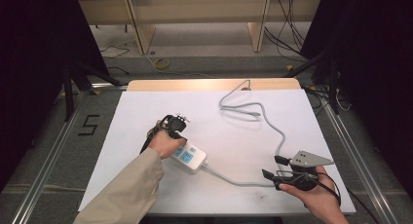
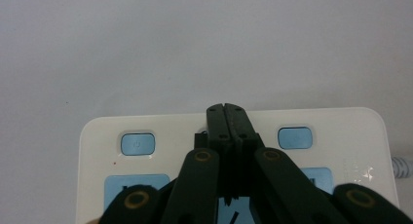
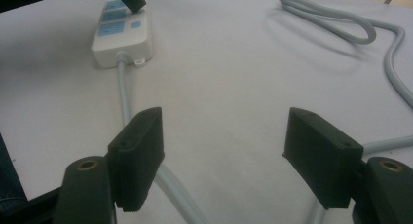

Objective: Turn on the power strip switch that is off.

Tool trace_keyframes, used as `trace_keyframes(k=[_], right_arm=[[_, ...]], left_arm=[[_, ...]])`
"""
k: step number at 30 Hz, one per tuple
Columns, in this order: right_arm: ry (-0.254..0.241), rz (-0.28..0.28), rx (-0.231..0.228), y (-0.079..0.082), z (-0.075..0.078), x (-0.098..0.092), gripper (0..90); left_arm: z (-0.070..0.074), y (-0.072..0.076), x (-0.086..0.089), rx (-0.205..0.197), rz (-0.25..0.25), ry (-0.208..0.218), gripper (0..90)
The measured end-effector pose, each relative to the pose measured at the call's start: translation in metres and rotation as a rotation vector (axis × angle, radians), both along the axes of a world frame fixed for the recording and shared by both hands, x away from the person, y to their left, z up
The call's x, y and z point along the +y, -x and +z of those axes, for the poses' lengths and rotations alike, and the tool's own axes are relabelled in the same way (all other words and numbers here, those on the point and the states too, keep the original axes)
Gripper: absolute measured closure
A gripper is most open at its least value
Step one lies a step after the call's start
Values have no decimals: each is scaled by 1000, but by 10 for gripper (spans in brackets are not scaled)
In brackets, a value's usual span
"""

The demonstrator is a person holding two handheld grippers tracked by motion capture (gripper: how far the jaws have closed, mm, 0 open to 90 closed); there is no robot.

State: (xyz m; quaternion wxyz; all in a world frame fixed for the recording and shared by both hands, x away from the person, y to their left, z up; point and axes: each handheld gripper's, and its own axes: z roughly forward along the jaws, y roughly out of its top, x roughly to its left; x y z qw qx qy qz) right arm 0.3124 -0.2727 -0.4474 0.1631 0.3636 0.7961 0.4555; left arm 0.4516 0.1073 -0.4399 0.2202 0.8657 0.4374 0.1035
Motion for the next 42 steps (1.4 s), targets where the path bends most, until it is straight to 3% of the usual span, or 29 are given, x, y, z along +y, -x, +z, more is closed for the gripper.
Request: trace_keyframes(k=[42], right_arm=[[19, 6, -9, 1, 0, 2, 309]], left_arm=[[0, 1, -6, -1, -5, -49, 900]])
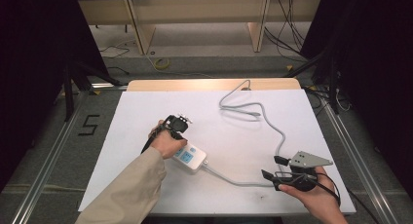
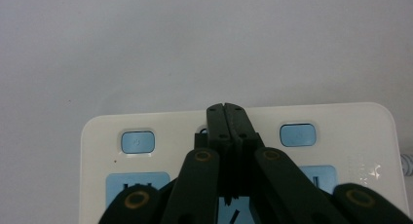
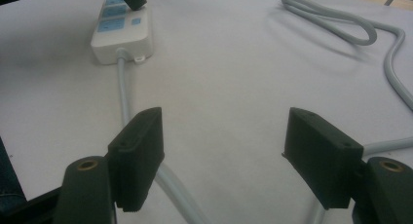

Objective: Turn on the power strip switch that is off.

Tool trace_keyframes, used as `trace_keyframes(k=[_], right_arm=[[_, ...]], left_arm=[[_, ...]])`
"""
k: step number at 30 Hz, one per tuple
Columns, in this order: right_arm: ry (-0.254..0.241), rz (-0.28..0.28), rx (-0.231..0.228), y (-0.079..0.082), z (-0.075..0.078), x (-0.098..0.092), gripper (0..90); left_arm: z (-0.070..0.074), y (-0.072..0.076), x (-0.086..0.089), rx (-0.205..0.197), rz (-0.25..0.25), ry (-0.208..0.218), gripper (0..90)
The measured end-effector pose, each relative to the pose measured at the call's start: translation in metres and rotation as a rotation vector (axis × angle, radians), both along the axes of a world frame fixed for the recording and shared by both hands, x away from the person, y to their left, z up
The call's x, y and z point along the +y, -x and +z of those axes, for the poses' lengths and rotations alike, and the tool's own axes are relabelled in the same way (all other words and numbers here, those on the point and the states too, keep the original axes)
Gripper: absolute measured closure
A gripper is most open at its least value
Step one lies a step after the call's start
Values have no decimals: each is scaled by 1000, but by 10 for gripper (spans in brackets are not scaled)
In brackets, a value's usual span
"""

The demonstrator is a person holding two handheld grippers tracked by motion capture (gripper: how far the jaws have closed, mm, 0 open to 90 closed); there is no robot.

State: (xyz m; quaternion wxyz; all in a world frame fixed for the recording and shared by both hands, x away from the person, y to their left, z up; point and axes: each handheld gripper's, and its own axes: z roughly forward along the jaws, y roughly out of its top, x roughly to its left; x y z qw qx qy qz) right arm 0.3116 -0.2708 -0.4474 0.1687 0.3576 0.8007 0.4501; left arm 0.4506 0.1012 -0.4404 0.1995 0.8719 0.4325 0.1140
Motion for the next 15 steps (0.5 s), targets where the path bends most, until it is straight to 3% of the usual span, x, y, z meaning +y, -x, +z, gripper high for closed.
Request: trace_keyframes(k=[15], right_arm=[[2, -1, 0, 0, 0, 0, 309]], left_arm=[[-1, 1, 4, 1, 3, 30, 900]])
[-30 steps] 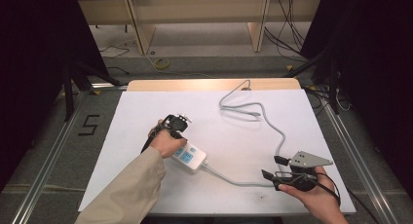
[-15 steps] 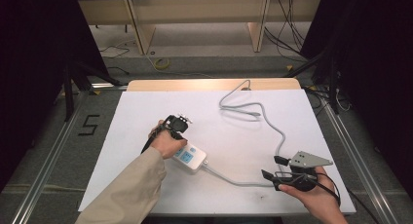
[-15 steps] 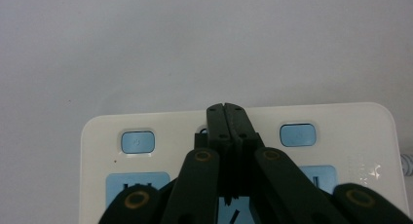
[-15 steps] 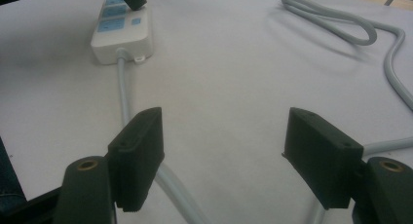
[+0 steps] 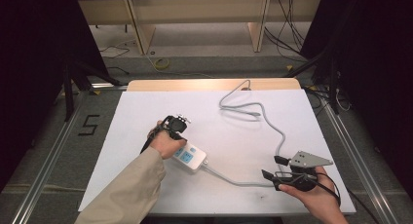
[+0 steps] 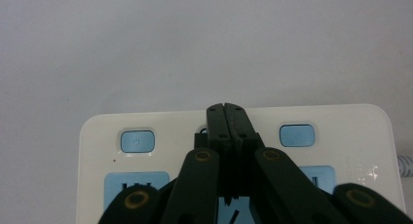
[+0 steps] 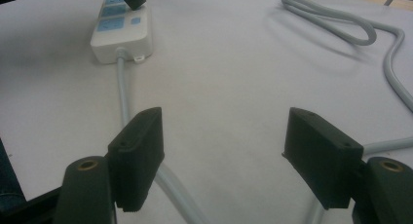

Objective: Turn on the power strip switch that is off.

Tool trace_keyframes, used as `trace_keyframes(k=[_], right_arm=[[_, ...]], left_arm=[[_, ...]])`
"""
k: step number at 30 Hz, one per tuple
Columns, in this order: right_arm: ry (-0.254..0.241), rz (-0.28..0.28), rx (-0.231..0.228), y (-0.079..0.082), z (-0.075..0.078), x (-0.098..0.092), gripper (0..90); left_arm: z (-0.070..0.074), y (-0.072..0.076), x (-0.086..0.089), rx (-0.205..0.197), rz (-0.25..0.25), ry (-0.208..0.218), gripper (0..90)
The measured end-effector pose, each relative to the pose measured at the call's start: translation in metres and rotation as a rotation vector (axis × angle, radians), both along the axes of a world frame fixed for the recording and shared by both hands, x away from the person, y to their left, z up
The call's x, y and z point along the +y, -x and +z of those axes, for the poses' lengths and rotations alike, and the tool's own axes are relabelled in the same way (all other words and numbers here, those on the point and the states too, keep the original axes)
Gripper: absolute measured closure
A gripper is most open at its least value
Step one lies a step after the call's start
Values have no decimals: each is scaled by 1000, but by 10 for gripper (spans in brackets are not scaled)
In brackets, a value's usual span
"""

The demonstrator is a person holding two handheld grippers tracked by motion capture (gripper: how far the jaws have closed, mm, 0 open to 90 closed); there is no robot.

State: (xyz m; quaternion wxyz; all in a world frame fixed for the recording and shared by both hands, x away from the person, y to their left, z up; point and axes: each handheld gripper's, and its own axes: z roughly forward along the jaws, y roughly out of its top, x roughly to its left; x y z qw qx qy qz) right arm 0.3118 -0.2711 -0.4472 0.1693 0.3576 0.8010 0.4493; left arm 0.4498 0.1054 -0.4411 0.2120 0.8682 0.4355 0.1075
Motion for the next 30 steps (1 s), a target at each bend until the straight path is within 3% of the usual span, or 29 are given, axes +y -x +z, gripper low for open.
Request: trace_keyframes(k=[18, 30], right_arm=[[-2, 0, -2, 0, 0, -1, 309], [-4, -2, -2, 0, 0, 0, 309]], left_arm=[[-1, 1, 3, -17, 8, 24, 899], [0, 1, 4, -31, -2, 16, 899]])
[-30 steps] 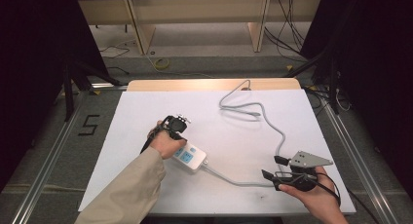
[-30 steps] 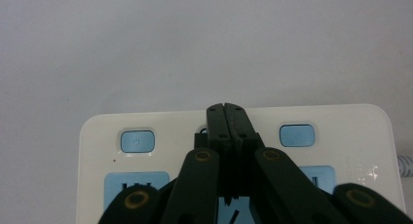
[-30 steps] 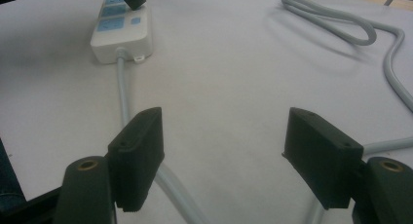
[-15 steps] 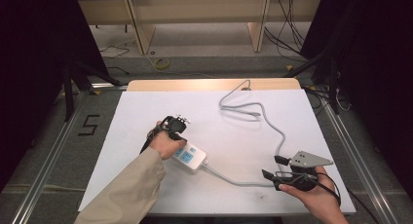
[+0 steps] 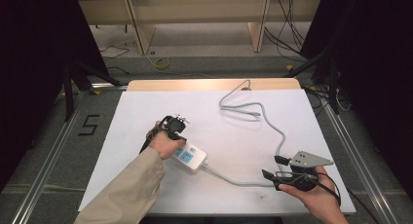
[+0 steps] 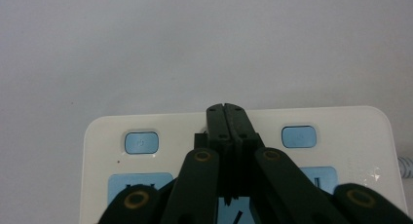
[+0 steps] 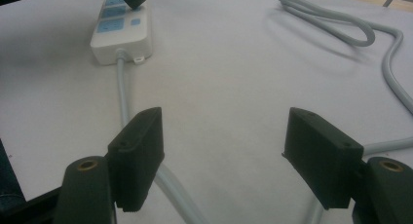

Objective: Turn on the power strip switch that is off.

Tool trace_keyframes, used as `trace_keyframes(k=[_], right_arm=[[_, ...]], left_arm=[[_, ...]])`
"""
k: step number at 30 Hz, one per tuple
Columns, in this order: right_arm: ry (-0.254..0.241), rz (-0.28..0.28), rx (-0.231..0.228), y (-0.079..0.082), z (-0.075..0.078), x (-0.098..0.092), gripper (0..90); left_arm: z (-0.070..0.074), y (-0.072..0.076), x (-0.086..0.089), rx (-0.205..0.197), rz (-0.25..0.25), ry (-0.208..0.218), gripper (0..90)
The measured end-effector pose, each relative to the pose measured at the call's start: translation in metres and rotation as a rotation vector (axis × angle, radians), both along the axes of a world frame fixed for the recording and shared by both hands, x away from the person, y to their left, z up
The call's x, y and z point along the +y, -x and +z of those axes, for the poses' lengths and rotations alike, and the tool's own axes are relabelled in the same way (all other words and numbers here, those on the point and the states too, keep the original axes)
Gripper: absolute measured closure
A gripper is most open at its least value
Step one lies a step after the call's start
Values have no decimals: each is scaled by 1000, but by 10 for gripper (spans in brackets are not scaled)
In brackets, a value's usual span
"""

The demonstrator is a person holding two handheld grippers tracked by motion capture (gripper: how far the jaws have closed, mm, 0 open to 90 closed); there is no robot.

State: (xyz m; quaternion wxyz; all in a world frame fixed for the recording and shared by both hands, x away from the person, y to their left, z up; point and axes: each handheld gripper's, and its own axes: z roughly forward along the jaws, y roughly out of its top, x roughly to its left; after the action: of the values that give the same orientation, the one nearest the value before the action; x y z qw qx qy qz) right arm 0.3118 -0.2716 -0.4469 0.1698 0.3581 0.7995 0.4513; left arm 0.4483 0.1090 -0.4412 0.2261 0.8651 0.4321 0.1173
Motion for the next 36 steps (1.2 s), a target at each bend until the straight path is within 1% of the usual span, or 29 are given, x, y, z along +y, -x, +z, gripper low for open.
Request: trace_keyframes(k=[9, 11, 14, 19, 21, 22, 23, 27, 32, 36], right_arm=[[1, 2, 0, 0, 0, 0, 308], [2, 3, 1, 0, 1, 0, 308], [1, 3, 0, 0, 1, -1, 308], [1, 3, 0, 0, 1, 0, 308], [0, 4, -1, 0, 1, 0, 308], [0, 3, -1, 0, 1, -1, 308], [2, 2, 0, 1, 1, -1, 308], [0, 4, 0, 0, 1, -1, 308], [0, 2, 0, 0, 1, -1, 308], [0, 2, -2, 0, 1, -1, 308]], left_arm=[[0, 1, 0, -10, 0, 3, 898], [2, 1, 0, -24, -1, 7, 898], [5, 2, 1, -45, 7, 25, 897], [9, 4, 4, -68, 16, 39, 895], [11, 4, 5, -84, 24, 59, 893], [12, 4, 6, -86, 24, 63, 867], [13, 5, 6, -91, 29, 73, 863], [15, 7, 8, -105, 23, 77, 838], [18, 9, 9, -118, 18, 93, 796], [21, 11, 11, -136, 25, 108, 725]])
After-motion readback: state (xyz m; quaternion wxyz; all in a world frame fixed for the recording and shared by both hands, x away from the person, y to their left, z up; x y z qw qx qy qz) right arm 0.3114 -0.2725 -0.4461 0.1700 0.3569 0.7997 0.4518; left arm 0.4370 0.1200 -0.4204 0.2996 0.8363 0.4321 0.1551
